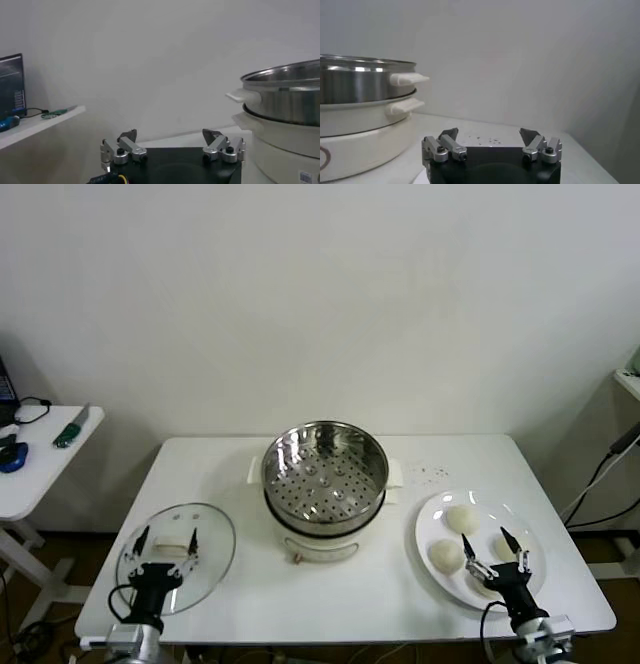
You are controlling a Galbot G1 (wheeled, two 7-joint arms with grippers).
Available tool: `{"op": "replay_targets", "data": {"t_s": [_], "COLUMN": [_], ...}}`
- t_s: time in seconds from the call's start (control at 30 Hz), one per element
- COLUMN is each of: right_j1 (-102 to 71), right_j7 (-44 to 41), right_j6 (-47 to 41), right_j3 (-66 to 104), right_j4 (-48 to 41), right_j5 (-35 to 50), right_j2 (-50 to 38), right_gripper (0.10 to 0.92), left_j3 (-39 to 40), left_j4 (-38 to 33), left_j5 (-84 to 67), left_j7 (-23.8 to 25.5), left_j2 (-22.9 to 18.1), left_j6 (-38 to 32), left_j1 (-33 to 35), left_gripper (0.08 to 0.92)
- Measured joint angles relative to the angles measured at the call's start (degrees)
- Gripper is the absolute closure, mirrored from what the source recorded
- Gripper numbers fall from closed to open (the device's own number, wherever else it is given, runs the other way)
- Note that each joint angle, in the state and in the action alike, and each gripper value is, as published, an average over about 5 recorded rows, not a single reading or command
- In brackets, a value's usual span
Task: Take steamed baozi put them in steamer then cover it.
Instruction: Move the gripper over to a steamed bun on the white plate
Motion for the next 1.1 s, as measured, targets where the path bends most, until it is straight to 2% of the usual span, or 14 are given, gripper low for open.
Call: {"op": "replay_targets", "data": {"t_s": [0.17,0.33,0.6,0.83,1.1], "right_j1": [1.5,4.3,10.6,18.3,35.5], "right_j7": [-1.4,-6.1,-20.1,-32.2,-41.7], "right_j6": [-1.3,-5.1,-12.2,-14.9,-15.9], "right_j3": [-0.4,-1.3,-4.5,-10.0,-25.8], "right_j4": [-0.4,-1.0,-3.9,-7.6,-12.7], "right_j5": [-0.9,-3.2,-8.1,-13.0,-17.7], "right_j2": [-2.3,-8.6,-23.3,-35.2,-43.3], "right_gripper": [0.203,0.203,0.203,0.203,0.203], "left_j3": [0.1,0.2,0.2,0.5,0.6], "left_j4": [0.3,0.2,0.1,0.8,1.5], "left_j5": [0.6,0.9,1.2,1.2,1.2], "left_j7": [0.1,0.2,0.6,0.4,0.2], "left_j2": [0.3,0.6,1.4,1.6,1.6], "left_j6": [0.1,0.1,-0.3,-0.5,-0.2], "left_j1": [0.3,0.4,0.8,0.6,-0.2], "left_gripper": [0.177,0.177,0.177,0.177,0.177]}}
